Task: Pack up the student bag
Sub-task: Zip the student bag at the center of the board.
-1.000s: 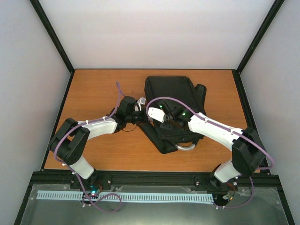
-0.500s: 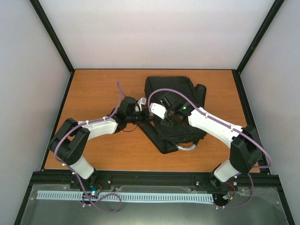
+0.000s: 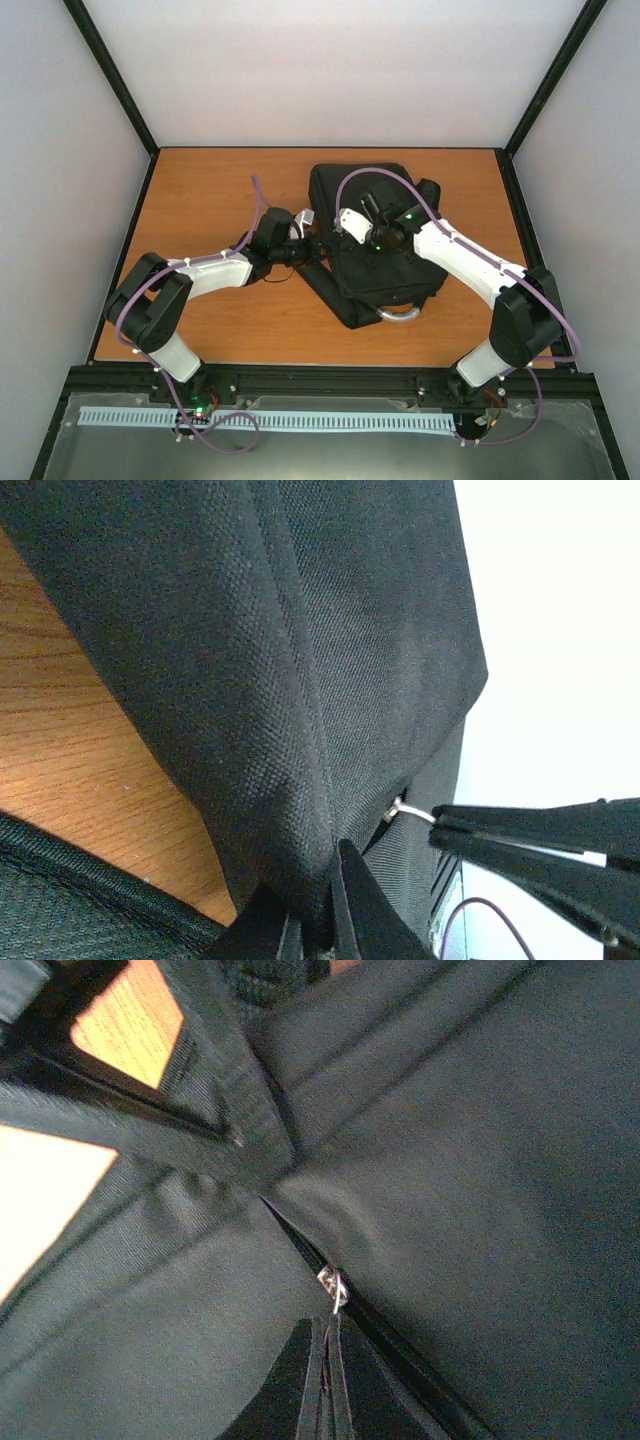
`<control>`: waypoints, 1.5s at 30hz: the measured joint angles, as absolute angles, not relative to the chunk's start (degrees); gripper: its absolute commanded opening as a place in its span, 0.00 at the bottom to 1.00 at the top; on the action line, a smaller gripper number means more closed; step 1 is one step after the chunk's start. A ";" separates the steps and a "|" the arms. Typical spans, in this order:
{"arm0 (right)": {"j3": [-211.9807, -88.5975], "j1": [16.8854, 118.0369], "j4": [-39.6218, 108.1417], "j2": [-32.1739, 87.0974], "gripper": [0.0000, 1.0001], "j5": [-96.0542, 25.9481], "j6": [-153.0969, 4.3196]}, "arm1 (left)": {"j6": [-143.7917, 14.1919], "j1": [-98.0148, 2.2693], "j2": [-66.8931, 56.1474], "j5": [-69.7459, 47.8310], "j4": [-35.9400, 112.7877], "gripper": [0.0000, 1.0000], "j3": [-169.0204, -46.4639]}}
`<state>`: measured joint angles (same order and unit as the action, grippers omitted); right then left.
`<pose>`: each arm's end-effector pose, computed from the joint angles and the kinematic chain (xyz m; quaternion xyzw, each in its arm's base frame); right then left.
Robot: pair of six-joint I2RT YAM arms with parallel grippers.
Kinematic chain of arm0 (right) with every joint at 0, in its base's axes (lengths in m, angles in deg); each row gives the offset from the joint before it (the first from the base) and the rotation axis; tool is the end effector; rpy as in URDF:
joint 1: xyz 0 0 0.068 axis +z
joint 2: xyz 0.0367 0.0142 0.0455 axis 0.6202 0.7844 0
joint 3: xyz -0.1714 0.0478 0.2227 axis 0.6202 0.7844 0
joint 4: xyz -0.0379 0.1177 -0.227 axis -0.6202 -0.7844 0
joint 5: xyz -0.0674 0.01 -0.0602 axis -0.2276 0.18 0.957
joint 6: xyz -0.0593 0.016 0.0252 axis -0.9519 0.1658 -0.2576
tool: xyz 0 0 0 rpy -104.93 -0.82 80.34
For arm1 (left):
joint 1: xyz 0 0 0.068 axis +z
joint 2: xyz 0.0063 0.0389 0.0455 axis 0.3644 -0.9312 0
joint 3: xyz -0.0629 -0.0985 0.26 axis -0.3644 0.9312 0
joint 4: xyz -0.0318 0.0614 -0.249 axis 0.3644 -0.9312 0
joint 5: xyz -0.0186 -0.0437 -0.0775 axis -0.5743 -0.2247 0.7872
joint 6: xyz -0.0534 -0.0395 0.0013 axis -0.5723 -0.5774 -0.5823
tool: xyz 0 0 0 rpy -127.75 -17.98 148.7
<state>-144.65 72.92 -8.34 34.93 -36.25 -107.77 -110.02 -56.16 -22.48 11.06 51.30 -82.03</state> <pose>0.2596 0.1888 0.2589 -0.5080 0.8229 0.0916 0.2375 0.2685 -0.2189 0.1958 -0.0343 0.8495 -0.4989 0.1681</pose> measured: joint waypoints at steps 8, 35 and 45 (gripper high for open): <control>-142.29 67.96 -9.81 32.22 0.03 -34.88 -107.27 | -109.78 -55.83 -22.48 10.32 51.30 0.01 -80.57; -137.83 50.08 -11.25 29.23 0.03 -32.43 -110.42 | -108.33 -54.04 -24.20 10.80 51.70 0.01 -79.21; -137.81 45.45 -11.23 29.84 0.03 -33.06 -111.44 | -107.61 -53.89 -24.64 10.91 51.76 0.01 -79.21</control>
<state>-137.81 45.45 -11.23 29.84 -33.06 -111.44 -107.61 -53.89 -24.64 10.91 51.76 -79.21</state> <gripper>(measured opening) 0.030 0.064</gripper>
